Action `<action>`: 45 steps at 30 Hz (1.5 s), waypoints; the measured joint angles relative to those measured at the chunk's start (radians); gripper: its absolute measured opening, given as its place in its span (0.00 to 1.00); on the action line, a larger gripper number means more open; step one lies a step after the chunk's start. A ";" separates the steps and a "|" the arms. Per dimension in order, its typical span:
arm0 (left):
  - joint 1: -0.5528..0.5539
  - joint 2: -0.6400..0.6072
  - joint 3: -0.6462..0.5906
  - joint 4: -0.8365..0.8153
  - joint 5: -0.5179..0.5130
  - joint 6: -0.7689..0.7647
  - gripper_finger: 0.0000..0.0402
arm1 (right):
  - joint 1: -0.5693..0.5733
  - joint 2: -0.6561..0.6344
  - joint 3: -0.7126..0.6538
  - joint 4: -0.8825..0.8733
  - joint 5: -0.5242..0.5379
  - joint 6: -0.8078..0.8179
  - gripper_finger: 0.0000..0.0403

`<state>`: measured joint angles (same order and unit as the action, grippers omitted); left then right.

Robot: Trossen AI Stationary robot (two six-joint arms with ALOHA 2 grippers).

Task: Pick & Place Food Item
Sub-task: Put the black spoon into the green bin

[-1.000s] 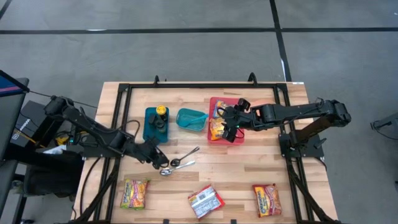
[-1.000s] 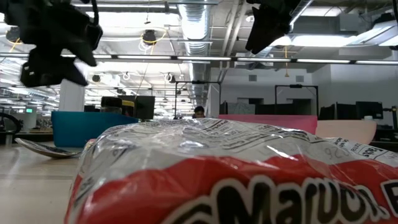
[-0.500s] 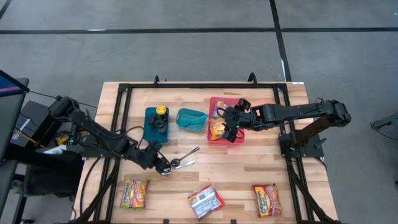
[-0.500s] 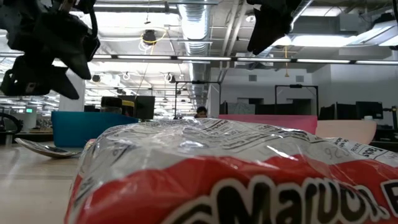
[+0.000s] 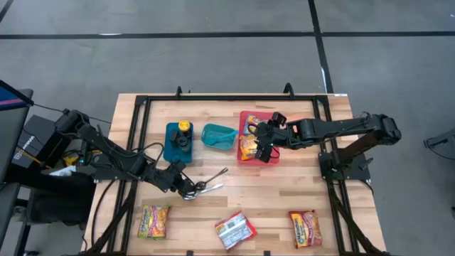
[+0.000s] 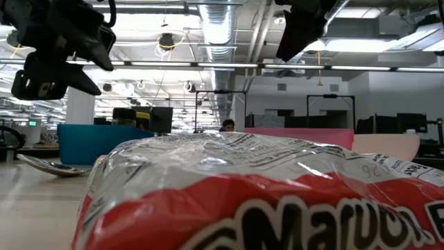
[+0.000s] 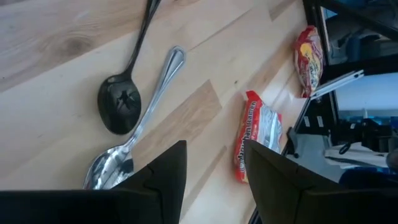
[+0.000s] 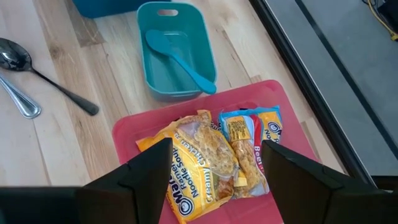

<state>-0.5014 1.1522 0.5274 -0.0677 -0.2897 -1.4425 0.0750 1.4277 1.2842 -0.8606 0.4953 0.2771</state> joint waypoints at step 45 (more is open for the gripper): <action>0.048 0.295 0.000 0.039 0.031 -0.402 0.38 | -0.111 0.000 0.000 0.012 -0.022 0.011 0.59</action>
<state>-0.4532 1.4468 0.5274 -0.0283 -0.2589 -1.8443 -0.0357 1.4277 1.2842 -0.8486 0.4736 0.2878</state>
